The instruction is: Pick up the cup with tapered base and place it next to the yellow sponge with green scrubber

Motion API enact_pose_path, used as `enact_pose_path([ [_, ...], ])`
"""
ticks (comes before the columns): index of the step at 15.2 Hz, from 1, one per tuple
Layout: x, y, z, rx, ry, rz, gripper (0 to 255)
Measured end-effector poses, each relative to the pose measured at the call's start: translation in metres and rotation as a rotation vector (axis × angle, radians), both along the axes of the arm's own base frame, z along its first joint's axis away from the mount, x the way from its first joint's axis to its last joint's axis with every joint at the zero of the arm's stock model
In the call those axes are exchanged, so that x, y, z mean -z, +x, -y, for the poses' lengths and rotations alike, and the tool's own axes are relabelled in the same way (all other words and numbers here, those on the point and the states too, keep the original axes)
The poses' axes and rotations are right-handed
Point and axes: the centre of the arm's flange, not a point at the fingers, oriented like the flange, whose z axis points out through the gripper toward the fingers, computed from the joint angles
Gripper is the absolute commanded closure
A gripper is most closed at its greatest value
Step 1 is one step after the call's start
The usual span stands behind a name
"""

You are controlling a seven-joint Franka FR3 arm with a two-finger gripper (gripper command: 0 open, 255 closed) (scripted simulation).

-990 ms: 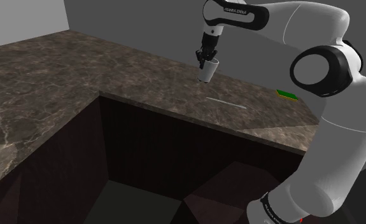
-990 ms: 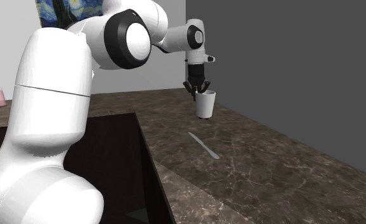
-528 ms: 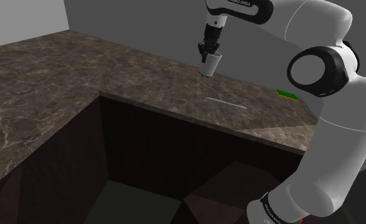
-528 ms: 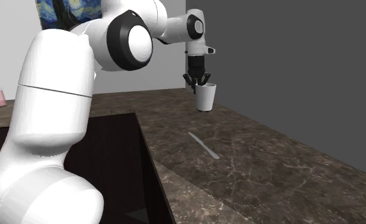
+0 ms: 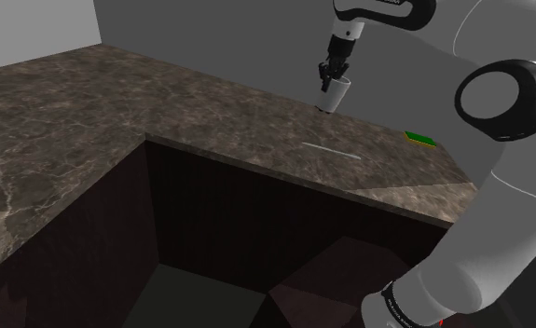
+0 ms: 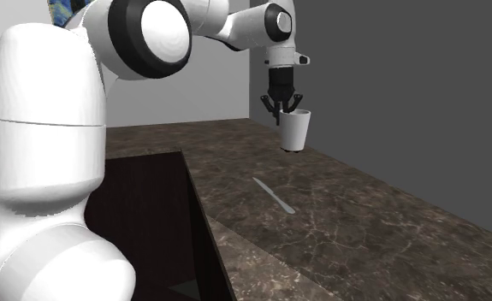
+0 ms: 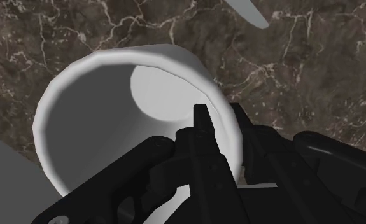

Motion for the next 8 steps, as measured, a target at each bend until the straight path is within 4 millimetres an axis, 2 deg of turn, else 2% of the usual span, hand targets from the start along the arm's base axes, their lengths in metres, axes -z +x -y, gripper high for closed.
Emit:
enact_pose_path([
  [8, -0.016, -0.068, 0.078, 0.000, 0.001, 0.000, 255],
])
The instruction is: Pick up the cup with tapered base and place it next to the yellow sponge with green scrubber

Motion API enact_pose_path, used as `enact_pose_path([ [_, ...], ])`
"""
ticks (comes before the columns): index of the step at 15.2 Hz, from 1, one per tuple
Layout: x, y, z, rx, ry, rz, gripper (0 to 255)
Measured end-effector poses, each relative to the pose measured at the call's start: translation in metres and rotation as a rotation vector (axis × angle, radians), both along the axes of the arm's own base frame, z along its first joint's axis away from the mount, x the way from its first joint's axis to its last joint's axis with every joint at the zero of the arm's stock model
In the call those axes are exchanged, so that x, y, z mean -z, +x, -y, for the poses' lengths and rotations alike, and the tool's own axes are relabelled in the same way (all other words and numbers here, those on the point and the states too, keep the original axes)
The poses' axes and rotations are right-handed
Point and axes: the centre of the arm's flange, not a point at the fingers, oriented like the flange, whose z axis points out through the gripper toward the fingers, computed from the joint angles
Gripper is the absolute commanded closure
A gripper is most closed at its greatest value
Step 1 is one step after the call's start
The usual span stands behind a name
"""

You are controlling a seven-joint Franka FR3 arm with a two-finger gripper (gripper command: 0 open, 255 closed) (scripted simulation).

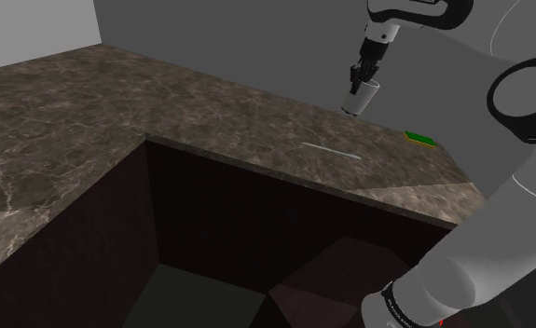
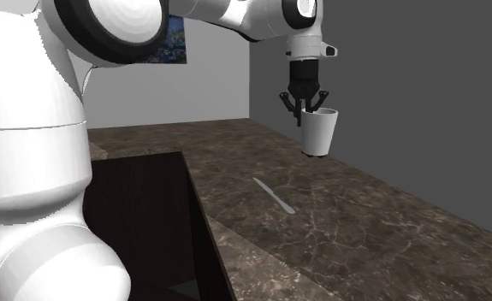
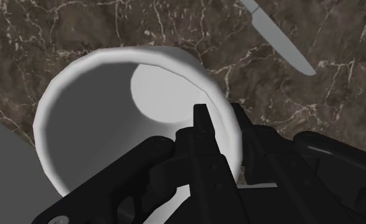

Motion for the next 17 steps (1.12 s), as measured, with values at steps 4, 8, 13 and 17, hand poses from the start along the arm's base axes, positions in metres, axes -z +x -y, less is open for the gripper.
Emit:
enact_pose_path([
  [4, -0.010, -0.029, 0.041, 0.000, 0.000, 0.000, 255],
  [8, -0.018, -0.062, 0.080, 0.000, 0.000, 0.000, 255],
  [13, -0.032, -0.101, 0.134, 0.000, 0.000, 0.000, 255],
  [17, -0.036, -0.141, 0.171, 0.000, 0.001, 0.000, 255],
])
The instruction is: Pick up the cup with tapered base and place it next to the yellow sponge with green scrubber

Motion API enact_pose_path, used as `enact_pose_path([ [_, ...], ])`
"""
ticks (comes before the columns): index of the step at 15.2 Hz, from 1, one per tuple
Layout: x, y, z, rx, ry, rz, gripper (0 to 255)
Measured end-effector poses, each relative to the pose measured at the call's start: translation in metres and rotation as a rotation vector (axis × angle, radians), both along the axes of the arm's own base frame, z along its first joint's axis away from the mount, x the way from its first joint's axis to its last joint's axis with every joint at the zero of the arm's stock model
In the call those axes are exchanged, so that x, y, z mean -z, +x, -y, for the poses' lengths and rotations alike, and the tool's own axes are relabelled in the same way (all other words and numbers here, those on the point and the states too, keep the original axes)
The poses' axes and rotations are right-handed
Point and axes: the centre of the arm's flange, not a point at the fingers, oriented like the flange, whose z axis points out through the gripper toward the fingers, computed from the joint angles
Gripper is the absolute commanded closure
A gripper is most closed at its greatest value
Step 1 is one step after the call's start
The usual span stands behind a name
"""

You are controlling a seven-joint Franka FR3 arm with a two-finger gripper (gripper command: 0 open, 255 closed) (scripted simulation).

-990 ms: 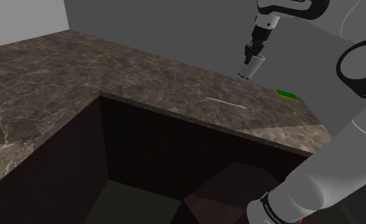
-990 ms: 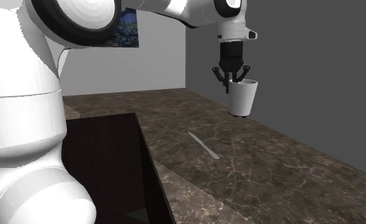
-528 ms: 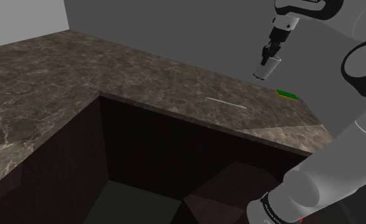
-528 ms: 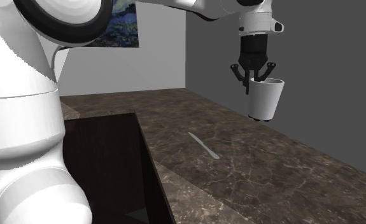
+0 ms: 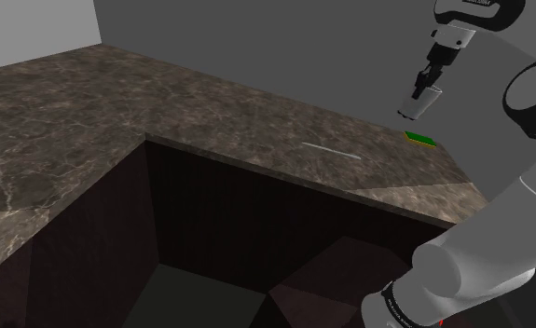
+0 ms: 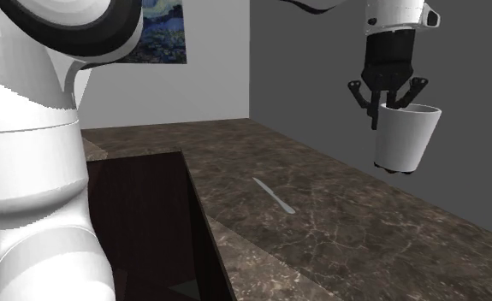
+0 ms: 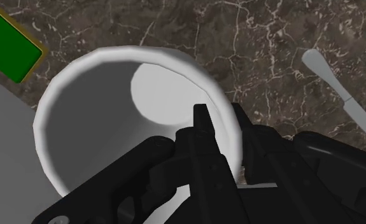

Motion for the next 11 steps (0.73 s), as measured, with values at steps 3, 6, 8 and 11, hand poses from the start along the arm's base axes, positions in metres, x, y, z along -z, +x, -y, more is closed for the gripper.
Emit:
enact_pose_path([
  [3, -0.007, -0.018, 0.031, 0.000, -0.001, 0.000, 255],
  [6, -0.015, -0.047, 0.064, 0.001, 0.000, 0.001, 255],
  [8, -0.019, -0.060, 0.081, 0.000, 0.000, 0.000, 255],
  [11, -0.028, -0.082, 0.111, 0.000, 0.000, 0.000, 255],
])
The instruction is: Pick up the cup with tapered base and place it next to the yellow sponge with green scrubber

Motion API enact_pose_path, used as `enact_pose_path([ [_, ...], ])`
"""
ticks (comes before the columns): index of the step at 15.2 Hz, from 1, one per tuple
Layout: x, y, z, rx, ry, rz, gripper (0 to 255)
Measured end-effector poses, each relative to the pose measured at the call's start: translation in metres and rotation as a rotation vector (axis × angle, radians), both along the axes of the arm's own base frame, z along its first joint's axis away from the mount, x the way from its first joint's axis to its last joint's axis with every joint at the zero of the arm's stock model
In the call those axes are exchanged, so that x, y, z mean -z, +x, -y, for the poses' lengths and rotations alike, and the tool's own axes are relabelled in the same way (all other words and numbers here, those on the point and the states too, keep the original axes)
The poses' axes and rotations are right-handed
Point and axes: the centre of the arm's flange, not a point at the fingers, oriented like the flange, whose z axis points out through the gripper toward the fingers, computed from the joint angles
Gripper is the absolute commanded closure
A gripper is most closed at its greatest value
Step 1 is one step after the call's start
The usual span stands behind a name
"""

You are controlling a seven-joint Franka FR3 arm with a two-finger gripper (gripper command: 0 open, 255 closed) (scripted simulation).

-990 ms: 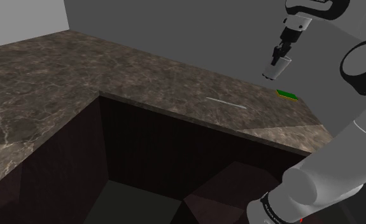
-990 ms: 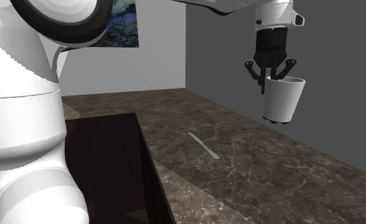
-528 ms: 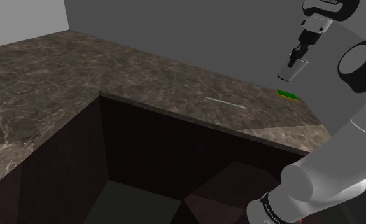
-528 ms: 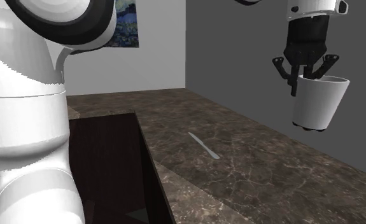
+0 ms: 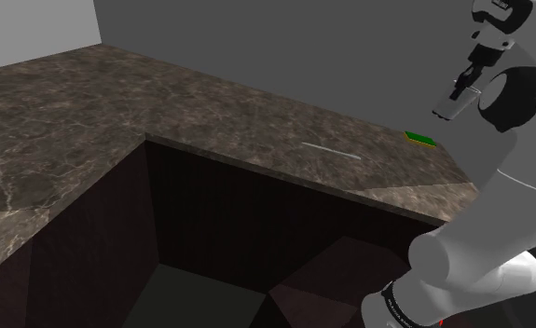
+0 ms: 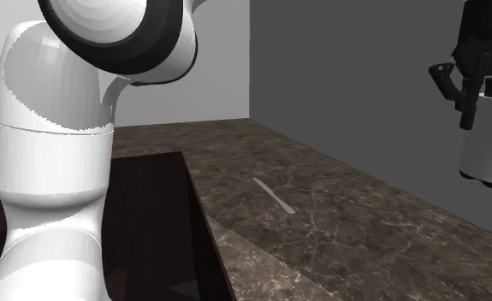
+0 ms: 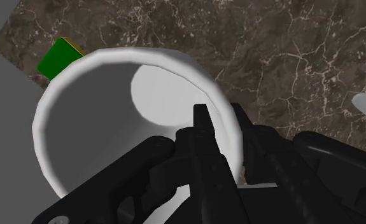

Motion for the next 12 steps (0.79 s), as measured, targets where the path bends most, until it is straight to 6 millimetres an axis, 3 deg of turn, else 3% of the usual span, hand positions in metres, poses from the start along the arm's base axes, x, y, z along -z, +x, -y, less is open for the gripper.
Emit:
enact_pose_path([
  [4, -0.007, -0.034, 0.042, 0.000, 0.000, 0.000, 255],
  [12, 0.029, -0.040, 0.048, -0.002, 0.000, 0.000, 255],
])
